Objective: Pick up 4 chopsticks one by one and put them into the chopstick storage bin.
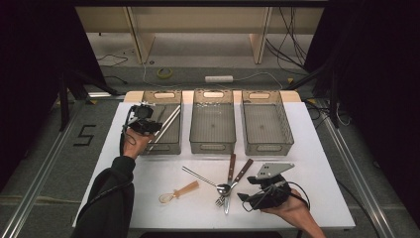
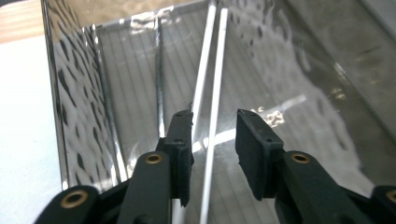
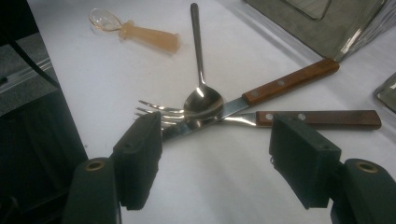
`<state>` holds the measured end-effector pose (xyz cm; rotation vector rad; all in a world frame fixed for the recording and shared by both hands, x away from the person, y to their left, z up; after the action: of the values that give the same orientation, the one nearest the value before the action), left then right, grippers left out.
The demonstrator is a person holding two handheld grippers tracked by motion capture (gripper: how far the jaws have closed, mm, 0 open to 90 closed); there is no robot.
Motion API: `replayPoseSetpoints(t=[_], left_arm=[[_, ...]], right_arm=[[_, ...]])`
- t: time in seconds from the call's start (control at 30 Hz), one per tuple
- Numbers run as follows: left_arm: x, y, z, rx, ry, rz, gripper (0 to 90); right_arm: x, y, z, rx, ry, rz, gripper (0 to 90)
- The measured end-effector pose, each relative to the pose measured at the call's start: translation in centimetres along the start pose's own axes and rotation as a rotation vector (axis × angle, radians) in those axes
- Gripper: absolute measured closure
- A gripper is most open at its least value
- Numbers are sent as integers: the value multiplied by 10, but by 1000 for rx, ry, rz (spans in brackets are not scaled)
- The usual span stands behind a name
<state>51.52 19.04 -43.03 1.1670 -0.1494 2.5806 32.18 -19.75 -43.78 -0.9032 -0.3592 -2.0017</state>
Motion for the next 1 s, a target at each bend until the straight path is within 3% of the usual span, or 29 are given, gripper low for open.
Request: replayPoseSetpoints(t=[0.07,0.23,0.33,0.43,0.67,1.0], left_arm=[[5,3,-1,-5,6,-24,559],[23,13,-8,-19,24,-136,407],[33,19,-12,-82,2,-173,356],[45,25,-16,-97,-2,-218,326],[61,43,-25,-176,-35,-241,283],[74,62,-45,-249,-82,-275,238]], right_arm=[[0,0,0,-1,1,-1,355],[1,1,0,-3,10,-4,354],[2,0,0,-5,19,-8,350],[3,0,0,-8,37,-14,346],[1,-1,-2,-17,42,-22,331],[3,0,-5,-43,72,-33,321]])
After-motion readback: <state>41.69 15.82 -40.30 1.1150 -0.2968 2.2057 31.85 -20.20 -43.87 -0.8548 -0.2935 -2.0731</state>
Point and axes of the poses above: each handheld gripper's, and its own axes: x roughly backward along the jaws, z roughly out of its top, y roughly to its right, the point moved 1 cm from there along -x, roughly forward along the jaws, and after that the axes turned 1 degree about -y, right-handed, at the moved point
